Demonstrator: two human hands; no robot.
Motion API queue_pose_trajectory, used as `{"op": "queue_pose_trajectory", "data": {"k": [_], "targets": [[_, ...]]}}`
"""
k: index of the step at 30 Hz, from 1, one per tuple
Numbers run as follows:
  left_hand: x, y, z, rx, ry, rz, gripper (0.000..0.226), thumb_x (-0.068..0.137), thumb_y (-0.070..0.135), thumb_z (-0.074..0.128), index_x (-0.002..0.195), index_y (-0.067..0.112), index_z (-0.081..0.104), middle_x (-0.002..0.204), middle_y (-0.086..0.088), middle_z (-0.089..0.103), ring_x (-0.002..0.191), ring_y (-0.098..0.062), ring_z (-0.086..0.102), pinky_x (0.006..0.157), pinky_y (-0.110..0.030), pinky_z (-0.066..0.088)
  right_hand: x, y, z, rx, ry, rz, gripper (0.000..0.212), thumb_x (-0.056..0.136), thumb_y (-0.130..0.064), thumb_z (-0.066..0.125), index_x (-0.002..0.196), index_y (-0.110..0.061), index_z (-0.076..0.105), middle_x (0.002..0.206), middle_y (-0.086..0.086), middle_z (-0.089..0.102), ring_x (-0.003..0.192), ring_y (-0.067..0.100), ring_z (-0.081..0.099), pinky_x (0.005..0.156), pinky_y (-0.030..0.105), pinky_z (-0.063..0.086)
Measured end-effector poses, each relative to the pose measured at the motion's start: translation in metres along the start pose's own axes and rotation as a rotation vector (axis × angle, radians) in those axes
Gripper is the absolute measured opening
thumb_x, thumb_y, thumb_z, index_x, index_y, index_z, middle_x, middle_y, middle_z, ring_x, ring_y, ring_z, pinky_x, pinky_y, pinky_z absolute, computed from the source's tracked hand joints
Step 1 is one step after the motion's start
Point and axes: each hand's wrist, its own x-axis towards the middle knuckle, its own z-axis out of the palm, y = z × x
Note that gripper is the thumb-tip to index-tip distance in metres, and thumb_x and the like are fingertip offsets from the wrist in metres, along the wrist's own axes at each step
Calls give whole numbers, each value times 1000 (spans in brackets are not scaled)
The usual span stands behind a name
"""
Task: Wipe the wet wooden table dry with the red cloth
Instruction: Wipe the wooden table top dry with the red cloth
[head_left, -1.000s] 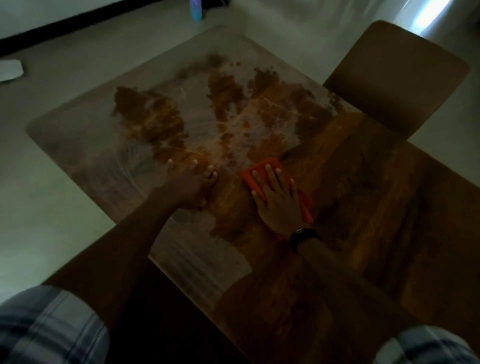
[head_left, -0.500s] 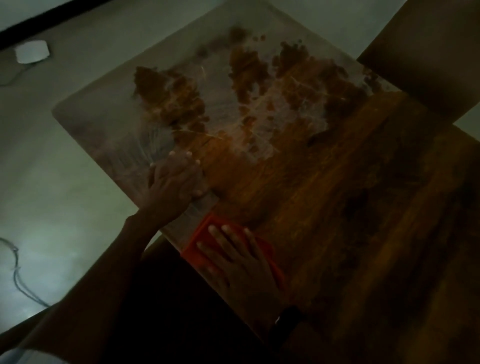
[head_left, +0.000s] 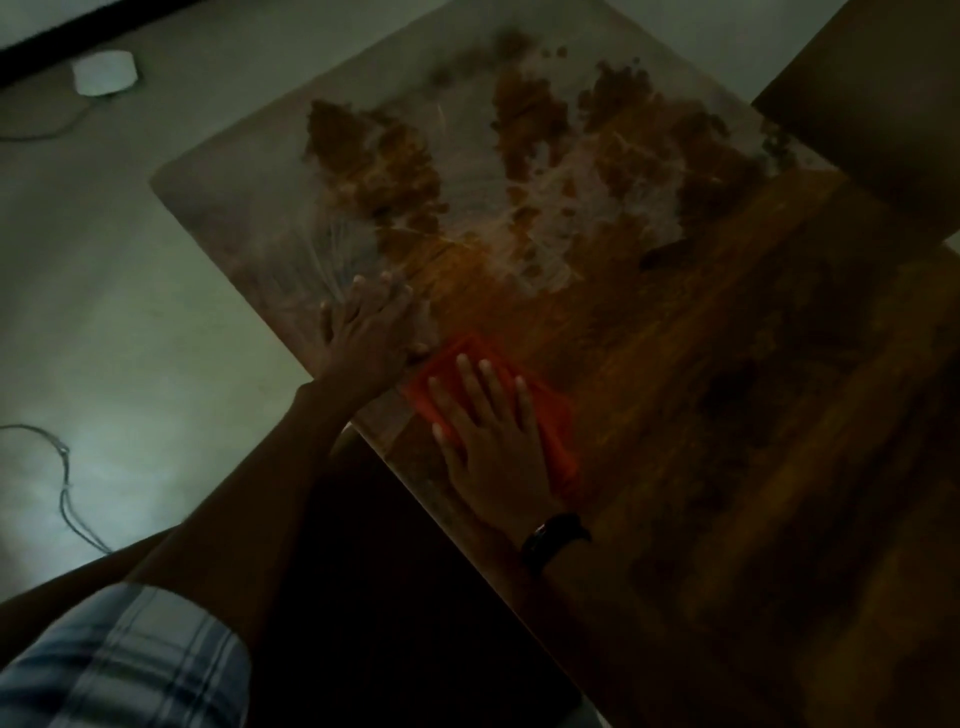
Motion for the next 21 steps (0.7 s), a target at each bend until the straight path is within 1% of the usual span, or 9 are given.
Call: {"op": "queue_pose_trajectory", "data": {"k": [3,6,9,12,15,17,19,20,21], "targets": [[0,0,-2,-15,6,-1,68,95,48,40,152,25,12,161,0,-4,147,-28,-12,116,-57,-3,-38,-37,10,84,-54,-113,52,104,-46,25,154,-35,25,165,0,8,152,21,3,119,55,12],[-4,1,-2,-28,19,-16,68,95,48,42,152,24,13,161,0,-3,147,-27,-11,115,-57,-3,-68,-36,9,67,-93,-214,51,102,-44,29,153,-37,28,165,-3,12,152,19,6,119,55,18],[-5,4,-3,-29,11,-50,71,94,49,44,152,27,10,161,2,-5,147,-24,-13,115,-55,-6,-61,2,-7,14,-79,-147,51,104,-44,30,154,-41,23,165,-7,12,152,16,7,118,52,20],[-4,5,-4,-34,-3,-49,75,93,52,45,152,26,8,161,1,-7,146,-25,-14,116,-55,-7,-25,57,-25,-14,-72,-2,50,104,-46,26,154,-43,18,165,-9,7,152,14,2,120,53,13],[-4,3,-3,-46,10,-43,75,93,52,45,152,28,7,161,3,-9,146,-24,-15,115,-54,-7,30,99,-38,-34,-39,127,50,103,-50,21,152,-43,24,164,-8,13,152,17,9,119,55,13],[0,1,-1,-51,22,-29,73,93,49,47,152,30,9,161,4,-7,146,-23,-15,115,-55,-7,64,106,-41,-40,-42,154,53,100,-53,18,151,-42,27,164,-6,16,151,20,12,118,58,14],[1,-2,-1,-46,60,9,66,95,47,43,151,30,12,161,-2,2,147,-28,-7,115,-59,-2,84,98,-38,-49,-55,139,55,99,-55,17,151,-42,26,164,-4,15,152,22,11,118,60,12],[1,-1,-2,-65,96,53,63,96,49,37,151,28,14,159,-10,10,147,-34,1,114,-62,1,86,91,-36,-56,-57,112,55,99,-54,18,152,-41,26,165,-3,14,152,23,10,118,60,11],[3,-1,-2,-102,147,100,62,96,50,31,150,24,16,156,-16,19,145,-37,9,114,-62,3,84,82,-32,-70,-58,67,54,101,-52,19,153,-40,24,165,-2,12,152,23,9,118,60,11]]}}
